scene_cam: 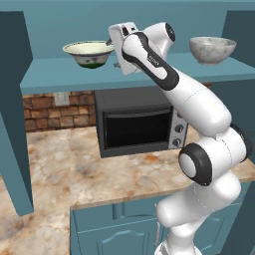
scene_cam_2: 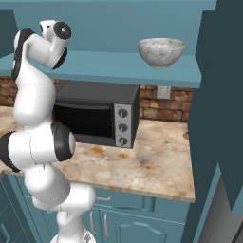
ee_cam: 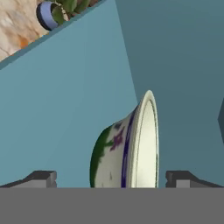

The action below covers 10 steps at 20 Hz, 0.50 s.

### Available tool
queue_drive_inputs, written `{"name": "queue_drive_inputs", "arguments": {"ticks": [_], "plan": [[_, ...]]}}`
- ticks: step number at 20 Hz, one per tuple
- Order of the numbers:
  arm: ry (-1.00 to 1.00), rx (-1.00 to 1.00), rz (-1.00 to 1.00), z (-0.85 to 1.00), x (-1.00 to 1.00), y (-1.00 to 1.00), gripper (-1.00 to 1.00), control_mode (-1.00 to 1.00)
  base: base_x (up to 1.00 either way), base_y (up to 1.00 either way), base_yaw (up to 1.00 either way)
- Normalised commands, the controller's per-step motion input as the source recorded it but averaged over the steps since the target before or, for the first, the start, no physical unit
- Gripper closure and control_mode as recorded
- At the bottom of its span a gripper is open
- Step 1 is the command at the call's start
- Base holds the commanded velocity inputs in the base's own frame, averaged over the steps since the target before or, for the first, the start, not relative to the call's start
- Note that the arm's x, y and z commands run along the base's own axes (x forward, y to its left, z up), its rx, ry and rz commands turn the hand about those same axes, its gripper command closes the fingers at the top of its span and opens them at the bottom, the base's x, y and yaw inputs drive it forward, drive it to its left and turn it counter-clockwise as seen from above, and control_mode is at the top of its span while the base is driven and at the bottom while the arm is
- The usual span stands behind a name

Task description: Move the bowls from the cabinet to the plates on the dining table.

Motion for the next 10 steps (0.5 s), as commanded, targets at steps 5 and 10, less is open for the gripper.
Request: {"name": "queue_drive_inputs", "arguments": {"ticks": [5, 10], "plan": [[0.0, 0.0, 0.0, -0.06, 0.28, 0.12, -1.0, -1.0, 0.0, 0.0, 0.0], [0.0, 0.0, 0.0, -0.07, 0.28, 0.11, -1.0, -1.0, 0.0, 0.0, 0.0]]}}
